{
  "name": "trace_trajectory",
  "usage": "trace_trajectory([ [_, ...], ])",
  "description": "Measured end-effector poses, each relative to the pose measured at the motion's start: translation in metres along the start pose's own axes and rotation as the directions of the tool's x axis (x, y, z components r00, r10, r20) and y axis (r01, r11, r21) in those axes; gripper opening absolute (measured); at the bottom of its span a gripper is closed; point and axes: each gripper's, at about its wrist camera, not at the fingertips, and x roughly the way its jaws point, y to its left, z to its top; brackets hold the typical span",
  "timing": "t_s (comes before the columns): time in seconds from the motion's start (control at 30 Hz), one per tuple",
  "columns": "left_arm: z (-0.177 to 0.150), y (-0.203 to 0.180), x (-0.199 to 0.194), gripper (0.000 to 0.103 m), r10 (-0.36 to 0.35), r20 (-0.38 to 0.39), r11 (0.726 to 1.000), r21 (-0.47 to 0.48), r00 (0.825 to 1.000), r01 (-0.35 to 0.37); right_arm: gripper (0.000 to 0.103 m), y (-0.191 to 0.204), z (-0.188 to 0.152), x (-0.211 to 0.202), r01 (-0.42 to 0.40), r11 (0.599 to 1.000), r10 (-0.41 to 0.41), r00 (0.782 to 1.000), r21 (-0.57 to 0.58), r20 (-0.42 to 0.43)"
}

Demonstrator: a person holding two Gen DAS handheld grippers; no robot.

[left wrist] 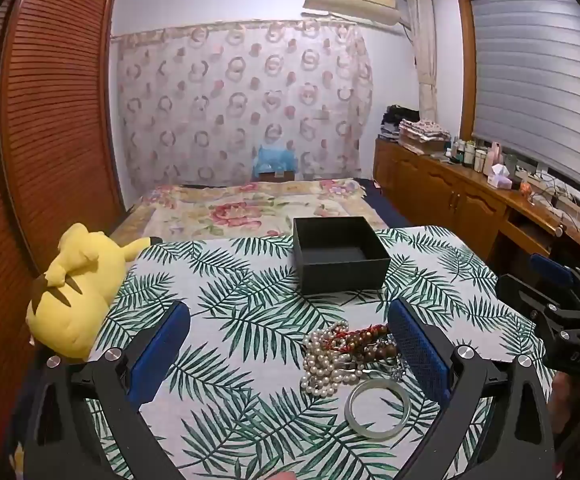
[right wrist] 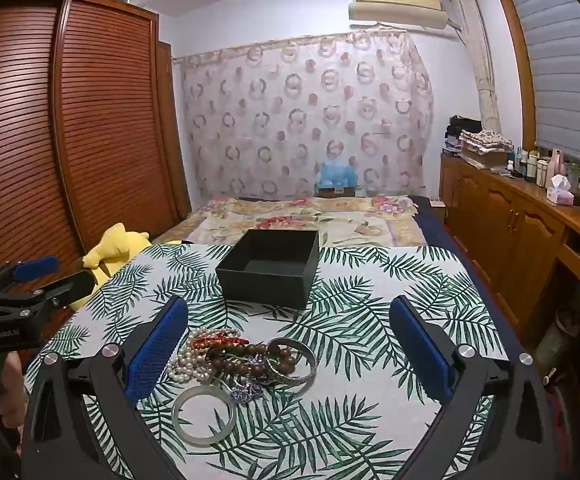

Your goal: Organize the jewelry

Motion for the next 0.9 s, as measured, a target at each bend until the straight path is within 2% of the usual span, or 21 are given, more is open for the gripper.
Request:
trace_trajectory([
  [0.9, 0.0037, -0.0013, -0.0019, 0.096, 0.000, 0.005, 1.000, 0.000, 1.000, 0.000, 0.101, 0.0012, 0.0004, -0.0013, 0.003, 1.000, -0.003, 1.000, -0.006, 0.004],
])
